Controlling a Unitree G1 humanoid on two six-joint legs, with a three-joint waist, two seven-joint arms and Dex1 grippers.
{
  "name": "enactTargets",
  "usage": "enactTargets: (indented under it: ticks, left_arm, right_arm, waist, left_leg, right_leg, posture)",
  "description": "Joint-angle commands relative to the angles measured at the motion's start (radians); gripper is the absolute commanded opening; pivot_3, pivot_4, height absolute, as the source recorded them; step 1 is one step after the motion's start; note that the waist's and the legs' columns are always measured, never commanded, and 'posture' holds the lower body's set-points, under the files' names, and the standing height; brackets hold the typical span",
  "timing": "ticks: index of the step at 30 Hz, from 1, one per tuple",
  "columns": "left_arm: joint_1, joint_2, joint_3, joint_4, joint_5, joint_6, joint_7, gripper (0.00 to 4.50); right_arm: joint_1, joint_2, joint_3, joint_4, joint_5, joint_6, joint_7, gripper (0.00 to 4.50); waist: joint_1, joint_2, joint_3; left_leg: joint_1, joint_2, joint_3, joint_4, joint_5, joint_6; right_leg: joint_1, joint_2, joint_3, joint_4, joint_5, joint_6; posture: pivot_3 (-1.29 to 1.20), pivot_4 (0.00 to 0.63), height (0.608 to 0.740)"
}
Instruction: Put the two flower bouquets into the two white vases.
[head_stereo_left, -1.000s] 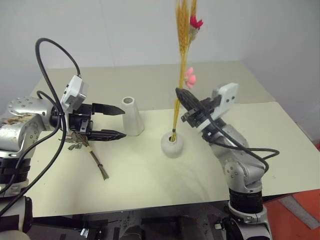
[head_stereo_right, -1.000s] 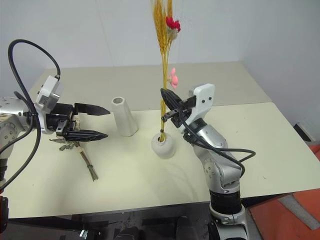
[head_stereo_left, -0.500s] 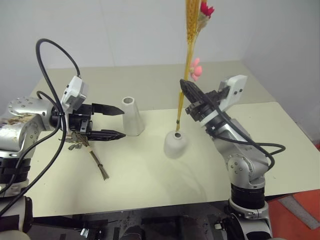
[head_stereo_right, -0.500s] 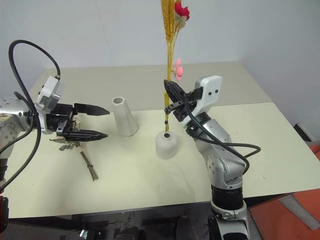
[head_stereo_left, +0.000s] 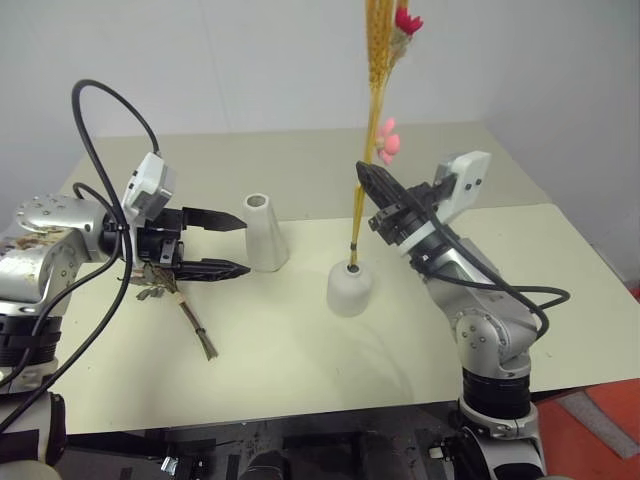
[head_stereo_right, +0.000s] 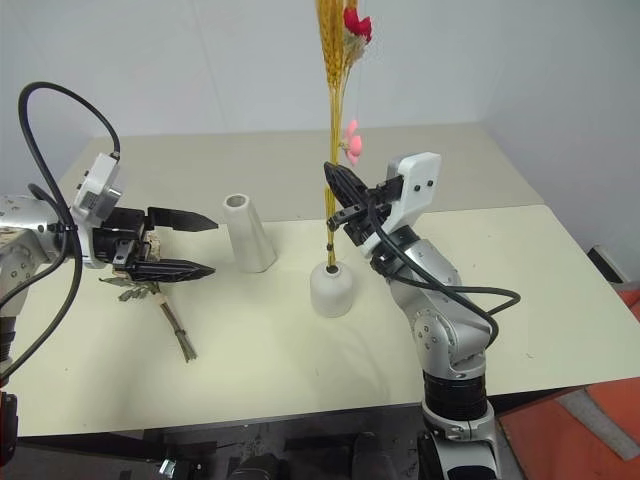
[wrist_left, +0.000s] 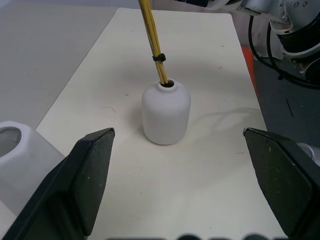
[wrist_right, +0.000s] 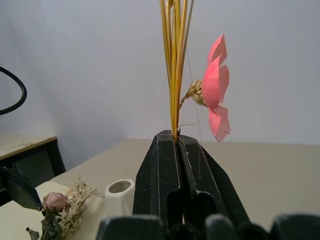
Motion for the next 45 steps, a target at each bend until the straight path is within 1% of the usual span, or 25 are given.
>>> enactTargets:
  ticks: [1, 27, 35, 45]
  left_arm:
    - [-0.019, 0.008, 0.031, -0.022, -0.011, -0.013, 0.000, 4.50]
    - [-0.003, 0.022, 0.042, -0.031, -0.014, 0.002, 0.008, 4.50]
    - [0.013, 0.030, 0.049, -0.041, -0.015, 0.007, 0.014, 4.50]
    - [0.021, 0.032, 0.058, -0.037, -0.011, 0.002, 0.021, 4.50]
  right_arm:
    - [-0.002, -0.007, 0.001, -0.049, 0.012, -0.004, 0.004, 0.01]
    - [0.031, -0.009, 0.022, -0.022, -0.003, -0.017, 0.009, 0.01]
    - [0.080, -0.042, 0.036, -0.017, -0.046, -0.042, 0.048, 0.01]
    - [0.074, -0.032, 0.039, 0.006, -0.067, -0.058, 0.061, 0.01]
  waist:
    - [0.000, 0.000, 0.000]
    - [0.000, 0.000, 0.000]
    - [0.000, 0.000, 0.000]
    - [0.001, 0.000, 0.000]
  left_leg:
    - [0.000, 0.000, 0.000, 0.000, 0.000, 0.000]
    - [0.000, 0.000, 0.000, 0.000, 0.000, 0.000]
    - [0.000, 0.000, 0.000, 0.000, 0.000, 0.000]
    - [0.000, 0.000, 0.000, 0.000, 0.000, 0.000]
  right_leg:
    - [0.000, 0.000, 0.000, 0.000, 0.000, 0.000]
    - [0.000, 0.000, 0.000, 0.000, 0.000, 0.000]
    - [0.000, 0.000, 0.000, 0.000, 0.000, 0.000]
    - [0.000, 0.000, 0.000, 0.000, 0.000, 0.000]
  posture:
    - [0.00, 0.150, 0.740]
    - [0.00, 0.150, 0.740]
    - [0.00, 0.150, 0.740]
    - [0.00, 0.150, 0.740]
